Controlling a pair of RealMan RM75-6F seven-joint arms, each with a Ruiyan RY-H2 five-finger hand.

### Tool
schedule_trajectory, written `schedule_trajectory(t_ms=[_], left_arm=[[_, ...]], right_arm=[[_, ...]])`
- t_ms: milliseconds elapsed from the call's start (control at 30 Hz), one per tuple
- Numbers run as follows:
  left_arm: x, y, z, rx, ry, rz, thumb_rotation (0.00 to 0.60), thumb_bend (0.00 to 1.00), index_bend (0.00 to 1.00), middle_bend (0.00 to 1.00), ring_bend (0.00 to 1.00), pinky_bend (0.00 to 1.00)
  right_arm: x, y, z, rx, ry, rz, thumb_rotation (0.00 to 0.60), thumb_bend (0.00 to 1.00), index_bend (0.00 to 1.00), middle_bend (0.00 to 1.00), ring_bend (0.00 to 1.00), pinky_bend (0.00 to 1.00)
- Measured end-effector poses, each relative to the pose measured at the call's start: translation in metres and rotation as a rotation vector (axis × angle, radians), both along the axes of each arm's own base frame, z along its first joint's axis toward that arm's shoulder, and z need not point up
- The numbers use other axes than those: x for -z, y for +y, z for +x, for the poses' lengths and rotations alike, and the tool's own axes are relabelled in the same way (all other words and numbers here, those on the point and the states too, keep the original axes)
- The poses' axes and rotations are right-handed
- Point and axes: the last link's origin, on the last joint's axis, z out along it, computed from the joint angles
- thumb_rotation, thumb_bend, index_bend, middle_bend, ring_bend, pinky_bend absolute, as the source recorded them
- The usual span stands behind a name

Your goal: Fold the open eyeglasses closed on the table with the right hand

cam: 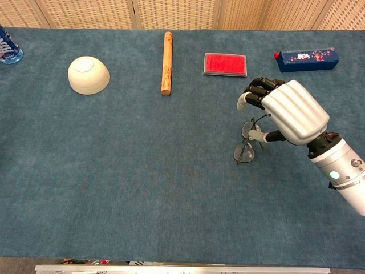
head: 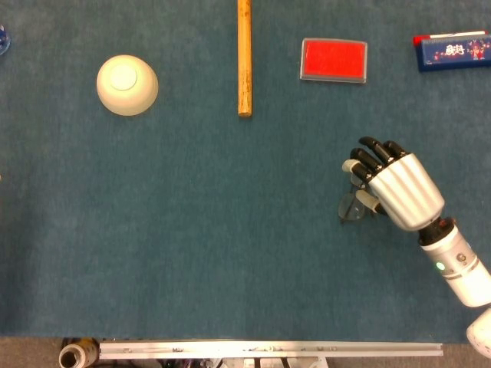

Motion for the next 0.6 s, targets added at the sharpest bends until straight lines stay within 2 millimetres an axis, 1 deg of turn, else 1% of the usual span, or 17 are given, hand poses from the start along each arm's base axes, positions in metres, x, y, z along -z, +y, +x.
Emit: schedule_trajectory(t_ms=[267, 600], left_arm=[[0.001, 0.000, 0.000, 0.002, 0.002, -0.003, 0.600, 0.44, 0.42, 0.34, 0.15, 0.32], [0.000, 0.000, 0.000, 0.000, 0.000, -0.001, 0.600, 0.44, 0.42, 0.34, 0.15, 0.32]], right_arm=[[-0.009, -0.005, 0.006, -0.004, -0.019, -0.038, 0.600, 0.04, 0.46, 0.46, 0.28, 0.47], [-0.009, -0.017, 0.000, 0.032, 0.003, -0.066, 0.600, 0.04, 0.46, 0.46, 0.28, 0.47]])
